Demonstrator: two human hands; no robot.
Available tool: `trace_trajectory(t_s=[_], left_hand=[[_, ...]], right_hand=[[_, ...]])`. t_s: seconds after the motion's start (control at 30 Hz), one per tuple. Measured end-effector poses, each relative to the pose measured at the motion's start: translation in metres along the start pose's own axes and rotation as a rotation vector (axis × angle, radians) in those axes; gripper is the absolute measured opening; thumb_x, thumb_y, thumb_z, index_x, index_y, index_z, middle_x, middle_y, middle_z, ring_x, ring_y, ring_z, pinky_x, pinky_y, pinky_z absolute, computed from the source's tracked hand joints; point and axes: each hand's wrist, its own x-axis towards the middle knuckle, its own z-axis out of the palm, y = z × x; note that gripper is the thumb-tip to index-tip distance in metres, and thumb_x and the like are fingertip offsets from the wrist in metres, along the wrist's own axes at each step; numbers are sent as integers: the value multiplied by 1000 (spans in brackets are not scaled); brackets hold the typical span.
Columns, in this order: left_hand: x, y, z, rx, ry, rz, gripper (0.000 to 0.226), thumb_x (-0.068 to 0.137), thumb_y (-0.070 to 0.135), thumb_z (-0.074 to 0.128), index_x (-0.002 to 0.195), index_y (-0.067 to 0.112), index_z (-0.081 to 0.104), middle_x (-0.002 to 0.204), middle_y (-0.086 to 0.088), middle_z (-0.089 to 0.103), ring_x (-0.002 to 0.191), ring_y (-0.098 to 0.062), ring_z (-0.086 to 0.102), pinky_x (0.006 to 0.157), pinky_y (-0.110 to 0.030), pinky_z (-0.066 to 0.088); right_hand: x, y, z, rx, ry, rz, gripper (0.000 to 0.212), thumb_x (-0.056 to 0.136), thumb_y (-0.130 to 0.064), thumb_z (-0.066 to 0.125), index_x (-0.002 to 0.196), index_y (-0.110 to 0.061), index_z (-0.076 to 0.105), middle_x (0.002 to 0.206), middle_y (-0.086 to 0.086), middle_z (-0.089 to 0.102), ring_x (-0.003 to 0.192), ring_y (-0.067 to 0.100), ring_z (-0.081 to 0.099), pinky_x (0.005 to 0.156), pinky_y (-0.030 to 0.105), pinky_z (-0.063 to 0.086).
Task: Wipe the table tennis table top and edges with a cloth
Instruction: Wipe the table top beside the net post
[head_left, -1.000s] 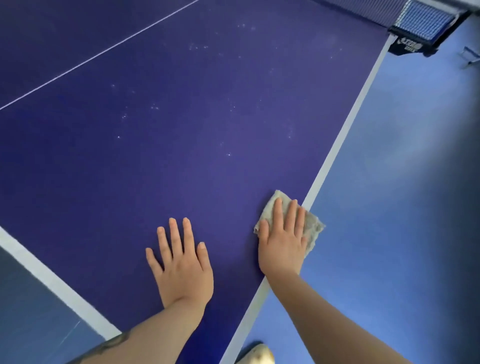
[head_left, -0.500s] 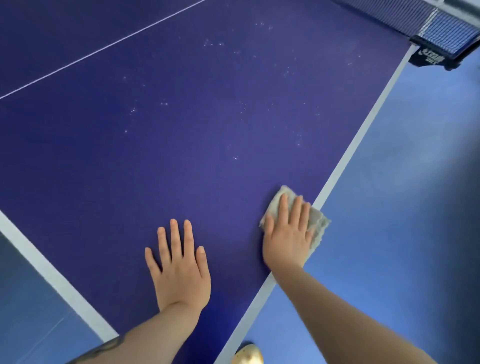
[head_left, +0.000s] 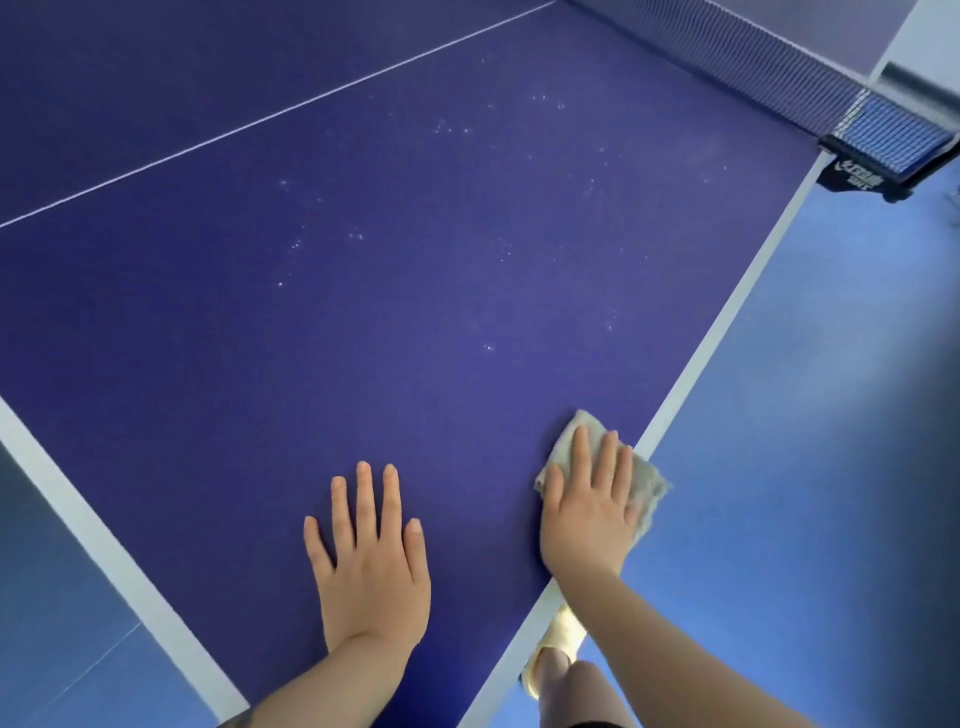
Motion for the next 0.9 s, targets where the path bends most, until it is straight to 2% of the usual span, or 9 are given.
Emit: trace_trajectory(t_s=[0.1, 0.23, 0.33, 0.43, 0.5, 0.63, 0.73, 0.8, 0.9], left_hand=[[0, 1, -4, -16, 1, -4, 60, 97, 40, 22, 151, 17, 34, 156, -8, 34, 144, -30, 29, 112, -58, 23], [12, 8, -13, -25, 32, -33, 59, 93, 41, 29, 143, 18, 48, 143, -11, 50, 132, -32, 44, 105, -55, 31], [38, 29, -18, -107, 5, -184, 54, 98, 46, 35, 148, 24, 41, 149, -10, 40, 135, -30, 33, 109, -53, 28], [63, 53, -14, -130, -89, -293, 60, 102, 48, 23, 154, 36, -3, 164, -2, -3, 150, -26, -5, 118, -52, 0], [72, 65, -12, -123, -66, -368, 58, 102, 46, 14, 153, 37, -12, 163, 1, -14, 149, -26, -15, 118, -54, -5], [77, 73, -6, -98, 4, -417, 57, 101, 43, 15, 155, 34, -2, 164, -2, -3, 150, -27, -9, 118, -57, -2], [80, 73, -2, -78, 55, -422, 53, 103, 37, 21, 155, 32, 11, 163, -4, 13, 149, -30, 5, 116, -59, 5], [82, 73, 0, -35, 35, -426, 54, 102, 39, 16, 155, 32, 11, 163, -4, 15, 149, -31, 7, 116, -60, 8], [83, 73, 0, -10, -19, -454, 59, 99, 49, 5, 155, 34, -3, 164, -1, 2, 150, -29, -5, 118, -59, 4]], right_hand=[[-26, -35, 17, -58, -53, -384, 61, 98, -49, 13, 157, -35, 14, 166, -3, 3, 153, 19, 2, 119, 48, 16], [31, -77, 13, -123, -191, -735, 59, 99, -48, 10, 157, -38, 3, 166, -8, -10, 151, 14, -16, 121, 44, -3], [78, -68, -6, -135, -185, -555, 56, 105, -45, 19, 157, -40, 1, 165, -11, -13, 151, 12, -17, 123, 47, 0], [81, -36, -12, -77, -151, -274, 57, 104, -47, 13, 157, -39, -4, 166, -8, -14, 151, 15, -16, 123, 49, 4], [59, -27, -6, -128, -126, -352, 62, 97, -52, 3, 157, -38, -4, 166, -6, -12, 152, 17, -13, 122, 51, 10], [47, -48, 8, -156, -92, -711, 57, 100, -48, 23, 155, -33, 28, 163, 1, 24, 151, 22, 19, 113, 48, 22], [87, -86, 7, -192, -195, -949, 57, 102, -49, 17, 157, -36, 11, 167, -4, 2, 153, 17, -5, 120, 46, 3], [126, -103, 1, -178, -242, -906, 57, 104, -47, 19, 157, -37, 2, 166, -8, -10, 151, 15, -16, 123, 47, -1], [168, -89, -14, -135, -187, -620, 57, 106, -45, 21, 158, -37, 0, 166, -7, -11, 152, 16, -15, 123, 51, 4]])
